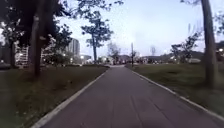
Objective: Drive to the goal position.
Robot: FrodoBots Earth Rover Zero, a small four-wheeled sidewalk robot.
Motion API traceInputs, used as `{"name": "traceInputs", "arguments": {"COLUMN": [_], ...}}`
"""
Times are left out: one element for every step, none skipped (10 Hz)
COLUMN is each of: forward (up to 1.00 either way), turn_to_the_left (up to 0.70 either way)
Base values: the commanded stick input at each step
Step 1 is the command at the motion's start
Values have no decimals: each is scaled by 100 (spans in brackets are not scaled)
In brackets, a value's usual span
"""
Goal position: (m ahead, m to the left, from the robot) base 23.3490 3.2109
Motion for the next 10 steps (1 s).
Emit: {"name": "traceInputs", "arguments": {"forward": [70, 70, 70, 70, 70, 70, 70, 70, 70, 70], "turn_to_the_left": [0, 0, 0, 0, 0, 0, 0, 0, 0, 0]}}
